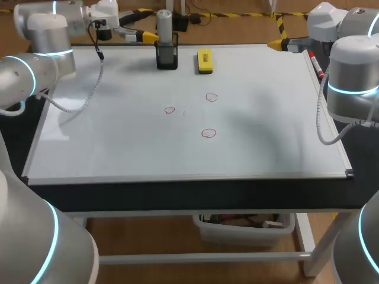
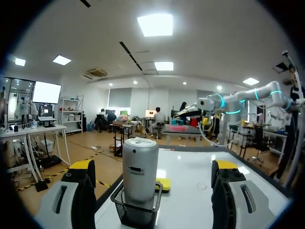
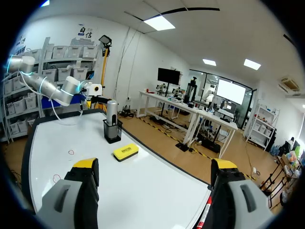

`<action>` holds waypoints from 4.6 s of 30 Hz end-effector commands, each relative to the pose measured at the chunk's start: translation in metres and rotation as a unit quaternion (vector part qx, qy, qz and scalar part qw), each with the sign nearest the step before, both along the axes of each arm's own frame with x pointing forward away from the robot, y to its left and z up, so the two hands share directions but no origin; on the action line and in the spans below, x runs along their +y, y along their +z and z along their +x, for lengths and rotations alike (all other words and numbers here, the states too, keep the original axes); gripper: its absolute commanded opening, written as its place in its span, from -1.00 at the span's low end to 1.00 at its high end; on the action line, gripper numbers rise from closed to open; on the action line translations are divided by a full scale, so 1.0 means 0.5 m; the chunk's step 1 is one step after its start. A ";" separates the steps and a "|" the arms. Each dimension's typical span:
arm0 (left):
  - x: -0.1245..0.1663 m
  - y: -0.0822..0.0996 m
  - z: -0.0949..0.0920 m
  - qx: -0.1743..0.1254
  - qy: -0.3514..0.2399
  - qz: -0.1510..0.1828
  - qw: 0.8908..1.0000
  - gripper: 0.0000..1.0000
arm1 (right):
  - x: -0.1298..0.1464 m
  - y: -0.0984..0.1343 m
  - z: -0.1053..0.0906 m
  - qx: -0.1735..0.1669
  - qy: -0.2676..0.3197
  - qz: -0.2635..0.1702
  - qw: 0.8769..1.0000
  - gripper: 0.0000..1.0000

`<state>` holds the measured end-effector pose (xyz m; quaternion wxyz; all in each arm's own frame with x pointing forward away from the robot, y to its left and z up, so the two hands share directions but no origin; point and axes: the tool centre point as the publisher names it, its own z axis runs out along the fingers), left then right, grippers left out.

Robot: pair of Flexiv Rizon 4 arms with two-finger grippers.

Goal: Pick up the inspection probe, press it on each red-marked spot on the whiteboard one by one, put down the probe, pick up the eraser, and wipe off all the red marks.

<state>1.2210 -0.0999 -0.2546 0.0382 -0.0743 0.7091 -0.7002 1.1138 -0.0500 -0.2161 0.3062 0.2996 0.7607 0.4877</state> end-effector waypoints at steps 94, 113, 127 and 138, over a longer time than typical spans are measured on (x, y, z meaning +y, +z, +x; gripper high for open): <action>-0.095 0.041 0.048 -0.021 -0.150 0.000 0.988 -1.00 | 0.000 0.000 0.000 0.000 0.000 0.000 1.000 1.00; -0.098 0.115 0.046 -0.031 -0.148 -0.007 0.988 -1.00 | 0.000 0.000 0.000 0.000 0.000 0.000 1.000 1.00; -0.096 0.174 0.043 -0.047 -0.150 -0.008 0.987 -1.00 | 0.000 0.000 0.000 0.000 0.000 0.000 1.000 1.00; -0.085 0.220 0.039 -0.048 -0.145 -0.002 0.988 -1.00 | 0.000 0.000 0.000 0.000 0.000 0.000 1.000 1.00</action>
